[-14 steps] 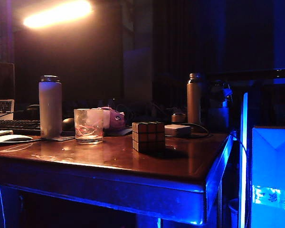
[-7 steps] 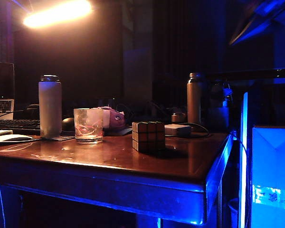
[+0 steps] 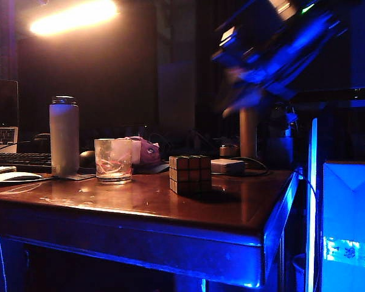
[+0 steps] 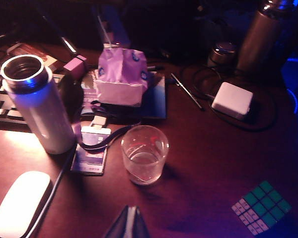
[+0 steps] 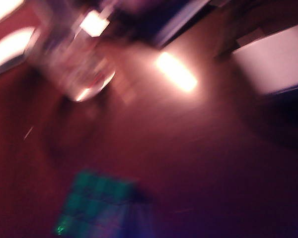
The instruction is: Stack the Rubik's Cube on top of the glass cup.
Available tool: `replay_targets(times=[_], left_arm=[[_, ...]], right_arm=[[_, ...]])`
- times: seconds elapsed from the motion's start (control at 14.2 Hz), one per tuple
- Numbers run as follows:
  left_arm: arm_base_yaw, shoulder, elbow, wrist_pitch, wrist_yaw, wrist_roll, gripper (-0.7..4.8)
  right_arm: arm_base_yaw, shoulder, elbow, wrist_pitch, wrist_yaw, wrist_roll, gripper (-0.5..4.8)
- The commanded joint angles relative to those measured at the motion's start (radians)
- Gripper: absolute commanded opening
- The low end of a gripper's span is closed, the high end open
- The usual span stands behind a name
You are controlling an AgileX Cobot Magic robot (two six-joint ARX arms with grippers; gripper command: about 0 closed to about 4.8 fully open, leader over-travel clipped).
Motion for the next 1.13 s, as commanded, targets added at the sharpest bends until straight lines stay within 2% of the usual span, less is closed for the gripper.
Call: replay_targets(times=[0.07,0.28,0.84,1.13], left_arm=[[0.0,-0.002,0.005,0.014,0.002,0.0,-0.03],[0.0,-0.002,0.005,0.013,0.009,0.0,-0.03],[0.0,-0.002,0.005,0.012,0.031,0.0,-0.03],[0.0,-0.002,0.005,0.011,0.031,0.0,-0.03]], right_arm=[[0.073,0.058,0.005,0.032,0.075,0.0,4.79],[0.14,0.151,0.005,0.126,0.19,0.0,4.79],[0.185,0.265,0.015,0.201,0.269,0.004,4.79],[0.188,0.317,0.025,0.203,0.275,0.004,4.79]])
